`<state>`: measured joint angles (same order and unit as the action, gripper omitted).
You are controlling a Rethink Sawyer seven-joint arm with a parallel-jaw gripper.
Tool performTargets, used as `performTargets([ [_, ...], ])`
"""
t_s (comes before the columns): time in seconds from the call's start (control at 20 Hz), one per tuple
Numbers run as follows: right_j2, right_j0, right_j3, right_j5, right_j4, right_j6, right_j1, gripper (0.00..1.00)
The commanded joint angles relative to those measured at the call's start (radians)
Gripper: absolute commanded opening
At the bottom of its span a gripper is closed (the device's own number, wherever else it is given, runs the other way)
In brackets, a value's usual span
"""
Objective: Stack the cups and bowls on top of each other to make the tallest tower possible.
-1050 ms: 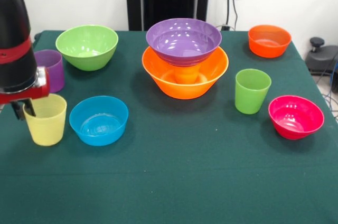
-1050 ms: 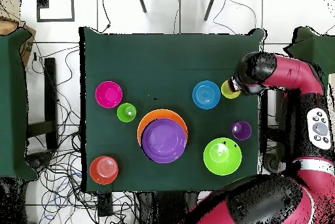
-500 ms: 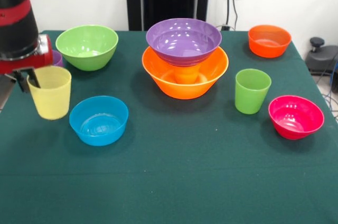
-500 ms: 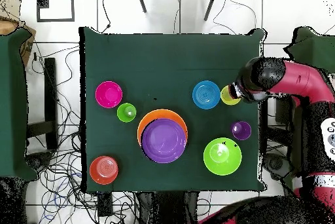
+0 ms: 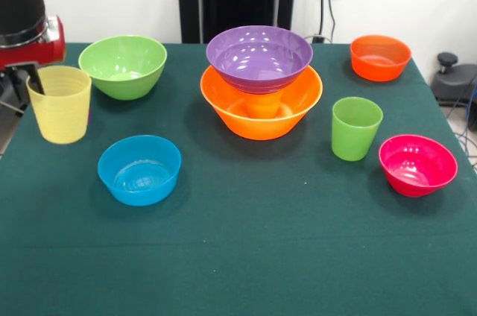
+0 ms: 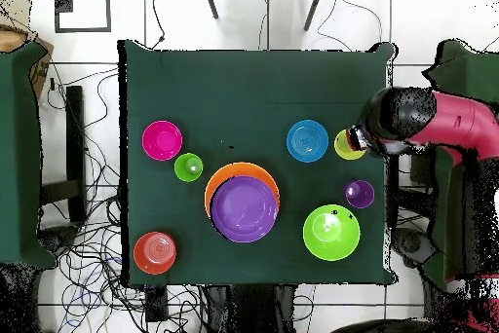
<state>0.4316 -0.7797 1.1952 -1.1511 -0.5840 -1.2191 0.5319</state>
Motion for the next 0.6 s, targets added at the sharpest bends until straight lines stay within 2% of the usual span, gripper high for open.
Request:
performTargets([
  [0.05, -0.002, 0.035, 0.079, -0.003, 0.016, 0.020, 0.034, 0.00],
  [0.3, 0.003, 0.038, 0.101, -0.001, 0.030, 0.012, 0.052, 0.00],
  [0.6, 0.002, 0.037, 0.156, 0.051, 0.042, -0.007, 0.080, 0.00],
])
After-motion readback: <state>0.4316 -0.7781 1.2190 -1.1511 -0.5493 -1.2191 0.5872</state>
